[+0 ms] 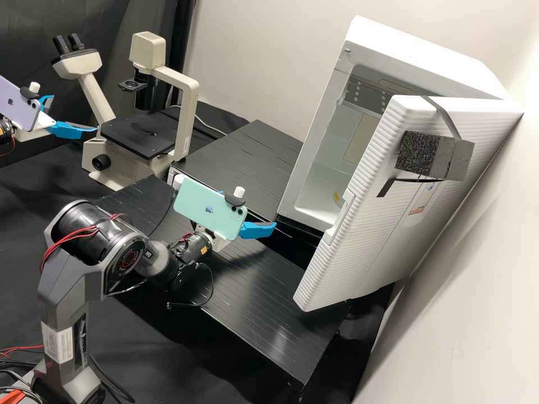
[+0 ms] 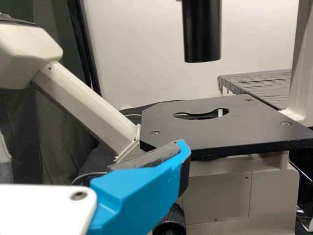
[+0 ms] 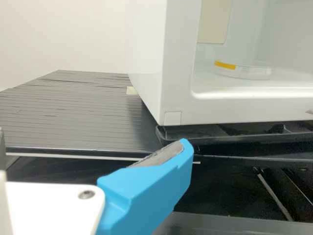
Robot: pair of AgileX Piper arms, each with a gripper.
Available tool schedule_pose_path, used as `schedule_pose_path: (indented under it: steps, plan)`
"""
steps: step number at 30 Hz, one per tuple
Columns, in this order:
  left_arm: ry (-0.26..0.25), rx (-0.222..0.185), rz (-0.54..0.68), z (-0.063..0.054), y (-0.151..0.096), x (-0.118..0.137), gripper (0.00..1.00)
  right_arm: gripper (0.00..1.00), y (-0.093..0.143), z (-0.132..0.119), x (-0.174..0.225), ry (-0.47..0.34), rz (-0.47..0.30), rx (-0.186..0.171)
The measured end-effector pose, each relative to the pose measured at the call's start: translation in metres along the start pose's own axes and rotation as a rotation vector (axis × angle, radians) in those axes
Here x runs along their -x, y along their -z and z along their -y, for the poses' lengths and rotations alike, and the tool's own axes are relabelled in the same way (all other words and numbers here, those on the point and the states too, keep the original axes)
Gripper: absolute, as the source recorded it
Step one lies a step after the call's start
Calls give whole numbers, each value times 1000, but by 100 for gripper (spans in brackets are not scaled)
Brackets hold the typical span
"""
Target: Close the incubator door.
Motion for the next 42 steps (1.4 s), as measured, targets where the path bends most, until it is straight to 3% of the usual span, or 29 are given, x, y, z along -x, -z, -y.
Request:
schedule_pose_path:
  steps: [10,18,22,26,36,42]
  plan:
    - [0,0,0,0,0,0,100,100,1,-5,21,-18,-3,0]
    - [0,0,0,0,0,0,100,100,13,-35,74,-205,-115,5]
    - [0,0,0,0,0,0,100,100,13,-50,99,-295,-135,18]
    - [0,0,0,0,0,0,100,100,11,-70,124,-385,-162,7]
    - [0,0,0,0,0,0,100,100,-5,-109,166,-601,-170,-41]
    - [0,0,0,0,0,0,100,100,-22,-110,157,-598,-95,-50]
